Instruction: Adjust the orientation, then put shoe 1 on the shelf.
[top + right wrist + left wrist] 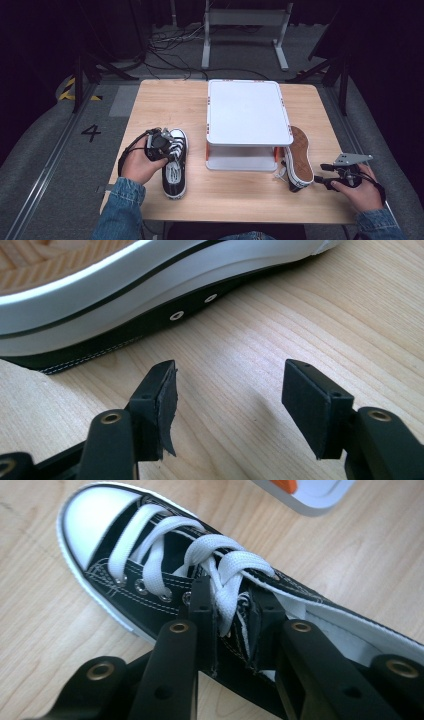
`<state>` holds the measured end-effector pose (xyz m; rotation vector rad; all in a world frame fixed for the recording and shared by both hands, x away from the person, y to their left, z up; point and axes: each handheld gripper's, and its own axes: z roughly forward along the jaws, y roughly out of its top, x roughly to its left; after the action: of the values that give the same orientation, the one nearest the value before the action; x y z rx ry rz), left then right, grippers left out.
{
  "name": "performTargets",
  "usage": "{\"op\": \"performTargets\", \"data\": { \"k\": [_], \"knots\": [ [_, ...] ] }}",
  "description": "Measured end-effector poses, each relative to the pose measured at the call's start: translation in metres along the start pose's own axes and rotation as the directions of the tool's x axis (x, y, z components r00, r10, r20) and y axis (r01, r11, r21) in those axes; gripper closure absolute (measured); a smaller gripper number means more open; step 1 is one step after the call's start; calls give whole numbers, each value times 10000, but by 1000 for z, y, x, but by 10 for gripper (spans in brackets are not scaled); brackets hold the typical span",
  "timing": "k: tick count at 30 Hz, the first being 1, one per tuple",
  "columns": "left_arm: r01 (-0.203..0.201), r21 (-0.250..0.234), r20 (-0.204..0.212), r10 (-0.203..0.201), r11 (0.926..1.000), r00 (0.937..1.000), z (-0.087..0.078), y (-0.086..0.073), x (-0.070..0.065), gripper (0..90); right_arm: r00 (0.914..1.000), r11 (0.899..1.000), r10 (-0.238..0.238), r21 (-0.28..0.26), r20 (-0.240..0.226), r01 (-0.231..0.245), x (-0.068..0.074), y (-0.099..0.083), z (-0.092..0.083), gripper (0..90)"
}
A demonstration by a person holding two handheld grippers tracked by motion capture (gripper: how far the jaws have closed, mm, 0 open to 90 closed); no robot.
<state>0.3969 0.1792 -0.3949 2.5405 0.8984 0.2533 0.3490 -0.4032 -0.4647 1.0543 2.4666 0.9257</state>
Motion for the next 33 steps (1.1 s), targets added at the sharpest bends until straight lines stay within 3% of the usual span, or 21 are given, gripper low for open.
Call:
{"op": "performTargets", "data": {
  "k": [7, 11, 19, 22, 23, 28, 31, 33],
  "knots": [
    [465, -560, -531, -494, 9974, 9974, -9, 3, 4, 786, 10000, 10000, -4, -37, 27, 4, -1, 0, 0, 402],
    [697, -867, -331, -728, 9938, 9968, -17, 4, 7, 788, 10000, 10000, 42, -62, 40, -41, -1, 0, -2, 401],
    [789, -1370, -437, -856, 9874, 9954, -38, 8, 8, 787, 10000, 9999, 61, -108, 78, -60, 0, -1, -4, 402],
    [996, -1828, -374, -1082, 9781, 9934, -50, 9, 11, 788, 9999, 9999, 123, -108, 117, -122, -1, -3, -5, 401],
    [996, -1828, -374, -1082, 9781, 9934, -50, 9, 11, 788, 9999, 9999, 123, -108, 117, -122, -1, -3, -5, 401],
    [1305, -2501, 147, -1310, 9594, 9913, -69, 15, 17, 788, 9997, 9998, 151, -142, 171, -149, -1, -3, -7, 401],
    [1329, -2726, 88, -1357, 9529, 9907, -76, 19, 17, 788, 9997, 9998, 192, -95, 124, -191, 0, -4, -6, 401],
    [1498, -2937, 106, -1535, 9441, 9881, -80, 21, 18, 788, 9997, 9998, 195, -109, 153, -194, -1, -5, -7, 401]
  ]
}}
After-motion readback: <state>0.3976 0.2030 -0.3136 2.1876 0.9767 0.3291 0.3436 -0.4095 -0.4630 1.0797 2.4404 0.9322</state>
